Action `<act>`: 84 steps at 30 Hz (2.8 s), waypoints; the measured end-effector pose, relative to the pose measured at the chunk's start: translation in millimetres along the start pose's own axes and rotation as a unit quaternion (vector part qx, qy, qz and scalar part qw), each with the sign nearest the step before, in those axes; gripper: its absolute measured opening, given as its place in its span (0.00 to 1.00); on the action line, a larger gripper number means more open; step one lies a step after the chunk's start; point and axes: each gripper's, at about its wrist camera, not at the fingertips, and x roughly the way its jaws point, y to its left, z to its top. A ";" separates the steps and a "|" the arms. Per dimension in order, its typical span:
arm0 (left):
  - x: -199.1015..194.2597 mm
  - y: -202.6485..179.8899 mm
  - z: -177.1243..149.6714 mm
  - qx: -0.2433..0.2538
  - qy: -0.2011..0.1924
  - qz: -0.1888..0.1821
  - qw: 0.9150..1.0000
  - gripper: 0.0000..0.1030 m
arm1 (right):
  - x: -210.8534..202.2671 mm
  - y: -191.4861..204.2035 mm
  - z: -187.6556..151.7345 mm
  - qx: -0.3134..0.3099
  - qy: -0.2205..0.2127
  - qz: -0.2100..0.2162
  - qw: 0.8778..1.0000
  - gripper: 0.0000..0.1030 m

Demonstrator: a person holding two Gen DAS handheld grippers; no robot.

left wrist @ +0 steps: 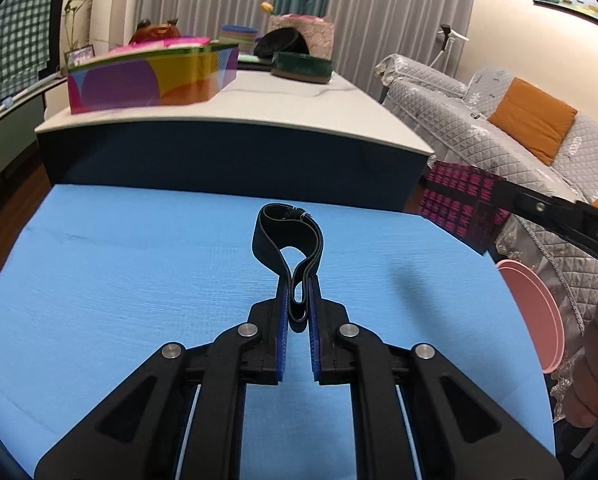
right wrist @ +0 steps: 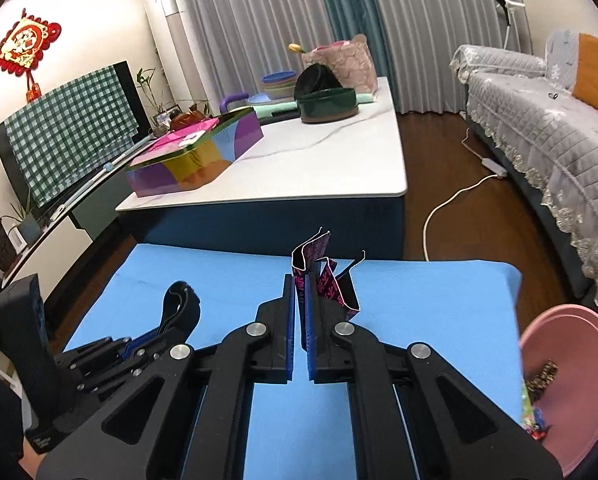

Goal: Collect trash
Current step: 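Carry the elastic band with the left tool while the right tool carries the packet to the bin, then open the left tool and the right tool over the pink bin, dropping both items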

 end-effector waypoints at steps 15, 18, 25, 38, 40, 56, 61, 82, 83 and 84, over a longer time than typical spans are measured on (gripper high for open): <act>-41.3 -27.7 -3.7 0.043 -0.029 -0.016 0.999 0.09 | -89.7 -16.7 1.8 -0.036 -0.027 -0.050 0.998 0.05; -44.0 -36.6 -7.1 0.046 -0.032 -0.029 0.998 0.09 | -106.8 -29.1 -2.4 -0.031 -0.041 -0.061 0.997 0.05; -45.2 -67.0 -15.8 0.078 -0.034 -0.044 0.995 0.09 | -123.2 -58.4 -24.5 0.001 -0.051 -0.078 0.996 0.05; -34.2 -126.4 -16.2 0.107 -0.029 -0.084 0.990 0.09 | -160.8 -131.8 -34.5 0.040 -0.084 -0.139 0.986 0.05; -30.9 -134.1 -16.3 0.110 -0.027 -0.091 0.989 0.09 | -165.5 -141.9 -36.9 0.047 -0.087 -0.146 0.984 0.05; 4.2 -221.5 -4.4 0.153 -0.017 -0.162 0.975 0.09 | -162.8 -206.3 -52.3 0.098 -0.070 -0.189 0.975 0.05; 23.9 -247.9 -2.8 0.173 -0.008 -0.174 0.969 0.09 | -160.5 -220.4 -54.7 0.107 -0.066 -0.201 0.971 0.05; 75.5 -316.6 -8.1 0.221 0.042 -0.224 0.948 0.37 | -142.0 -270.1 -66.0 0.154 -0.020 -0.253 0.955 0.10; 76.0 -316.0 -7.6 0.219 0.044 -0.223 0.949 0.42 | -140.3 -271.8 -66.6 0.158 -0.015 -0.251 0.955 0.11; 76.0 -315.0 -6.8 0.218 0.045 -0.222 0.949 0.43 | -138.4 -273.7 -68.1 0.161 -0.009 -0.253 0.954 0.18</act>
